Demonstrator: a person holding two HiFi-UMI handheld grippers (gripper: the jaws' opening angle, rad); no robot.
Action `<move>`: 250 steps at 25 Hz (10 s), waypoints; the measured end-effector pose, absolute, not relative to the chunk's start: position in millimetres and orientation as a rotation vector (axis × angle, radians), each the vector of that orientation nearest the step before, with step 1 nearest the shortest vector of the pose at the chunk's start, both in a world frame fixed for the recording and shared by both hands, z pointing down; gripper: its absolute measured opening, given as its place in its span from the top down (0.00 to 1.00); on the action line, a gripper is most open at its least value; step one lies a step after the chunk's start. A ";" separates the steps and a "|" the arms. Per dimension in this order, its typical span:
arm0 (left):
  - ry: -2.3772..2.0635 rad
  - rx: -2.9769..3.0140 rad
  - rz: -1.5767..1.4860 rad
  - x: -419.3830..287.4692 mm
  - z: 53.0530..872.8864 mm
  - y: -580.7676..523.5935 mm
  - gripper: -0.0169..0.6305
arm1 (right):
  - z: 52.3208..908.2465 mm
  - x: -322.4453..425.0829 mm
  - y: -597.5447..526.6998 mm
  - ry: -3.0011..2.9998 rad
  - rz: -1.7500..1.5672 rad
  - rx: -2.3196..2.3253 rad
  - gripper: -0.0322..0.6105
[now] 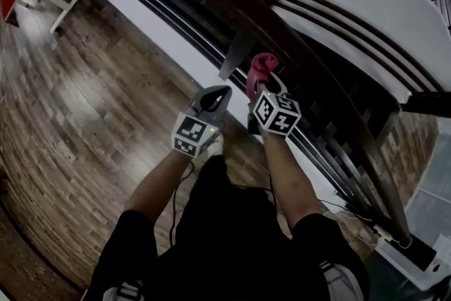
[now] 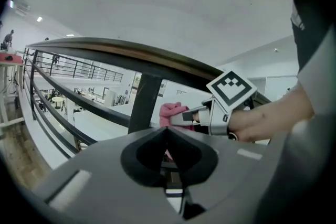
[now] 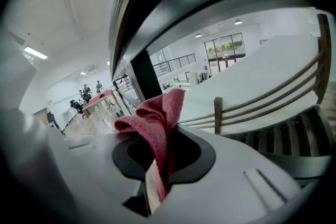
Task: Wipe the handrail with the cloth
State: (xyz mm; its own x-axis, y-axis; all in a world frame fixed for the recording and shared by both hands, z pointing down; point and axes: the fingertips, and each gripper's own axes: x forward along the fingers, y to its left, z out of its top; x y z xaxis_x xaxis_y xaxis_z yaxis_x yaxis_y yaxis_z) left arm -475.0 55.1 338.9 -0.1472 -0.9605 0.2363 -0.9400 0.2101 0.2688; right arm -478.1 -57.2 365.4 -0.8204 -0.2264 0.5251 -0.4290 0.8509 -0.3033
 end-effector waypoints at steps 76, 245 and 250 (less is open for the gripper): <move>-1.825 2.029 0.185 -331.5 347.0 -59.0 0.98 | 392.9 -259.2 -142.6 -2.328 0.374 0.829 0.87; -1.086 2.425 0.380 378.6 352.2 -271.5 0.98 | 378.3 488.5 -350.9 -2.006 0.596 1.571 0.87; -1.077 2.422 0.399 379.3 355.2 -267.3 0.98 | 379.3 502.2 -351.4 -1.995 0.721 1.709 0.87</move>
